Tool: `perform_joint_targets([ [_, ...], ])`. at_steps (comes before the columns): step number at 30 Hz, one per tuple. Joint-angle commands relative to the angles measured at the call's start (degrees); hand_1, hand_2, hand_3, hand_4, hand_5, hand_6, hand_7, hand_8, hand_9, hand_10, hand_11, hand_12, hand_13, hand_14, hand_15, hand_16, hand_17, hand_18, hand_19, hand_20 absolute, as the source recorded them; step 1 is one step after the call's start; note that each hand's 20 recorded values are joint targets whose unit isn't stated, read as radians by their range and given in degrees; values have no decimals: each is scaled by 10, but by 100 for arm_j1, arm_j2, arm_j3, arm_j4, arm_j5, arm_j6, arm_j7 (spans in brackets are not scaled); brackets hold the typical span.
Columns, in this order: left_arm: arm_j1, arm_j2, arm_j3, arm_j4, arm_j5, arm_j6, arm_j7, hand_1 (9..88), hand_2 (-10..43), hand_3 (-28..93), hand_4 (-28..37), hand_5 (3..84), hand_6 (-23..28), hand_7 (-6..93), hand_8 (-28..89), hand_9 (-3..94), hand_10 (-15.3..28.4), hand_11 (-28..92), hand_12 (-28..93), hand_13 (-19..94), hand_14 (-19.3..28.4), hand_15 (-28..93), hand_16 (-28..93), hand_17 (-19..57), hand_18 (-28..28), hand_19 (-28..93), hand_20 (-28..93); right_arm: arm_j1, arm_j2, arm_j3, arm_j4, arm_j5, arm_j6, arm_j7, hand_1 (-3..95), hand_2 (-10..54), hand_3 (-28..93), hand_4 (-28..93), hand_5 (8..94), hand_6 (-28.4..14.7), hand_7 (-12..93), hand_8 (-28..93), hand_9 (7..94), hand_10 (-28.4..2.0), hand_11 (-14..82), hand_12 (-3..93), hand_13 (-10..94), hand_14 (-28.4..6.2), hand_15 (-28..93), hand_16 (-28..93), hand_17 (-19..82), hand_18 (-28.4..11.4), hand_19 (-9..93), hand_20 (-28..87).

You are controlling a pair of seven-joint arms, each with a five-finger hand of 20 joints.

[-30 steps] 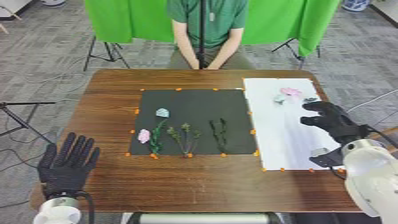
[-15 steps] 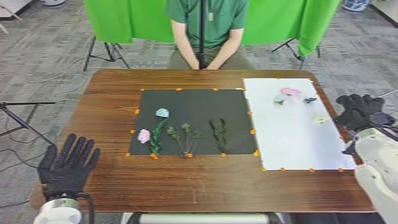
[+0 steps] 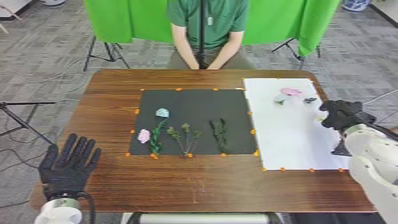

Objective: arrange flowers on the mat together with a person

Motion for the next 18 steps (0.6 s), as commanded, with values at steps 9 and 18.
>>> perform_joint_targets([
  [9, 21, -71, 14, 36, 42, 55, -103, 251, 136, 758, -283, 425, 81, 157, -119, 369, 141, 228, 45, 277, 144, 276, -89, -74, 158, 410, 90, -25, -61, -336, 354, 31, 474, 356, 572, -55, 646, -283, 570, 39, 300, -109, 650, -63, 131, 206, 463, -90, 165, 207, 125, -162, 360, 122],
  [18, 36, 32, 88, 48, -59, 18, -15, 253, 138, 756, -283, 425, 81, 157, -120, 370, 139, 227, 45, 278, 144, 278, -90, -74, 159, 410, 91, -55, -67, -406, 237, -30, 792, 304, 612, -39, 567, -283, 671, 54, 402, -57, 814, -52, 78, 392, 581, -55, 214, 285, 153, -157, 322, 156],
])
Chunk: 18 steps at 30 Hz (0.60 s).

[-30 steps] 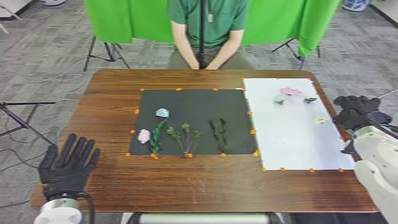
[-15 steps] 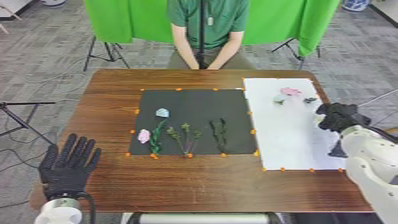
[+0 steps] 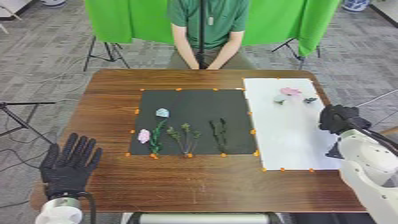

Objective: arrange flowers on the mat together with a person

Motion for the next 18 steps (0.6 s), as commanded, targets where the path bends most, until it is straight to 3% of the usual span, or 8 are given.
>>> perform_joint_targets([
  [1, 41, 71, 92, 53, -87, 16, 43, 253, 138, 756, -283, 426, 81, 157, -120, 370, 139, 227, 45, 278, 144, 277, -90, -74, 159, 410, 91, -125, -3, -42, -140, -78, 140, -43, 609, -39, 573, -283, 672, 54, 404, -57, 815, -52, 79, 394, 584, -55, 212, 290, 153, -157, 322, 157],
  [10, 30, -10, 50, 47, -1, 20, -61, 253, 139, 757, -283, 425, 80, 158, -120, 369, 140, 227, 45, 277, 144, 277, -90, -74, 159, 411, 91, 418, 22, -575, -1189, -37, 306, -747, 598, -39, 592, -283, 672, 51, 409, -61, 812, -50, 72, 384, 585, -64, 194, 302, 151, -162, 326, 160],
  [18, 6, -25, 68, 67, 37, 15, -140, 254, 140, 756, -283, 425, 80, 159, -120, 369, 139, 227, 44, 277, 143, 275, -90, -74, 159, 411, 91, 1676, -416, -2030, -1383, -209, 351, -1548, 590, -38, 600, -283, 666, 51, 409, -64, 804, -45, 66, 374, 573, -68, 191, 286, 150, -163, 326, 157],
])
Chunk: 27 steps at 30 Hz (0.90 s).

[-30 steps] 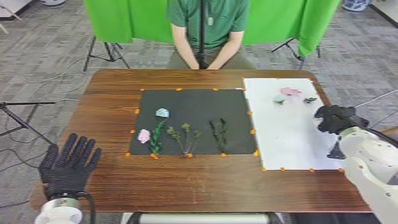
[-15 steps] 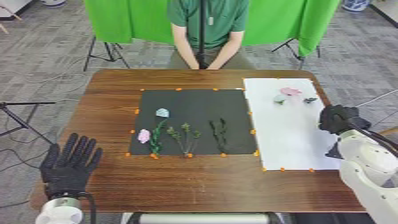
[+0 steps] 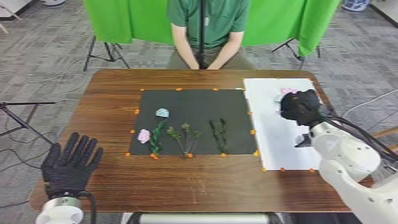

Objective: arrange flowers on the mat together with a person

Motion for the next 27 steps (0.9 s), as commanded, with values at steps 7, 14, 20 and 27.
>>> perform_joint_targets([
  [7, -30, -1, 49, 88, 60, 27, -198, 254, 140, 756, -283, 425, 80, 158, -120, 370, 139, 227, 44, 277, 144, 276, -89, -74, 159, 411, 91, 2088, -1351, -2225, 269, -229, -222, -1096, 587, -35, 600, -283, 661, 52, 409, -66, 799, -44, 65, 375, 569, -69, 194, 282, 149, -162, 322, 154],
  [14, -234, 42, 173, 170, 53, 30, -312, 254, 140, 756, -283, 425, 79, 158, -120, 370, 138, 228, 44, 277, 145, 276, -90, -74, 159, 411, 91, 2592, -2200, -2940, 992, -511, -525, -1186, 580, -33, 606, -283, 660, 53, 409, -70, 796, -43, 65, 374, 571, -68, 196, 277, 149, -163, 325, 155],
  [20, -310, 90, 182, 201, 80, 15, -357, 255, 141, 756, -283, 425, 80, 158, -120, 370, 137, 229, 44, 276, 145, 276, -90, -74, 159, 411, 91, 2686, -2546, -3193, 1322, -735, -667, -960, 566, -30, 614, -283, 651, 53, 414, -82, 787, -46, 71, 363, 565, -69, 196, 274, 146, -164, 330, 153],
  [27, -367, 99, 243, 212, 54, 6, -344, 254, 140, 757, -283, 425, 80, 158, -120, 370, 137, 229, 44, 277, 145, 276, -90, -74, 159, 412, 91, 2694, -2638, -3462, 1512, -1067, -901, -786, 560, -32, 607, -283, 650, 48, 410, -86, 778, -53, 88, 349, 564, -72, 196, 271, 139, -169, 343, 153],
])
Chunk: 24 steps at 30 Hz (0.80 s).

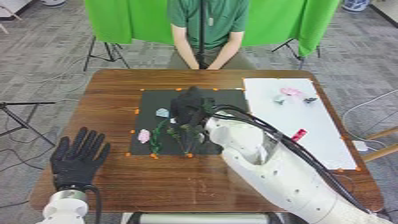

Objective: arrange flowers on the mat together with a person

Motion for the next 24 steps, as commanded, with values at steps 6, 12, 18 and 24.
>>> perform_joint_targets([
  [6, -20, 82, 130, 89, -100, -105, 48, 253, 138, 760, -283, 424, 79, 157, -120, 369, 139, 227, 44, 277, 144, 276, -90, -74, 159, 412, 91, 52, -81, -387, 243, -300, 81, 421, 556, -38, 616, -283, 645, 43, 397, -88, 762, -57, 96, 332, 561, -79, 196, 268, 123, -174, 358, 149],
  [12, -23, 36, 132, 104, -71, -106, 2, 254, 134, 763, -283, 421, 78, 157, -120, 368, 136, 226, 45, 276, 144, 276, -89, -75, 160, 410, 90, 64, -37, -421, 204, -248, 443, 527, 551, -40, 623, -283, 637, 38, 392, -92, 748, -63, 110, 318, 546, -88, 204, 263, 114, -177, 376, 143],
  [18, -26, 85, 164, 101, -116, -119, 50, 255, 134, 762, -283, 421, 77, 158, -120, 369, 137, 226, 46, 277, 145, 275, -89, -75, 160, 409, 91, 13, -17, -422, 136, -333, 411, 404, 553, -44, 629, -283, 625, 35, 399, -104, 717, -73, 126, 292, 529, -94, 221, 244, 109, -179, 402, 128],
  [24, -7, 31, 133, 99, -136, -84, 20, 256, 133, 761, -283, 421, 78, 157, -120, 368, 136, 225, 46, 277, 144, 274, -89, -75, 160, 409, 91, -96, 4, -305, 53, -400, 99, 357, 547, -65, 663, -283, 621, 28, 354, -123, 648, -90, 168, 178, 486, -105, 224, 222, 104, -180, 418, 110],
])
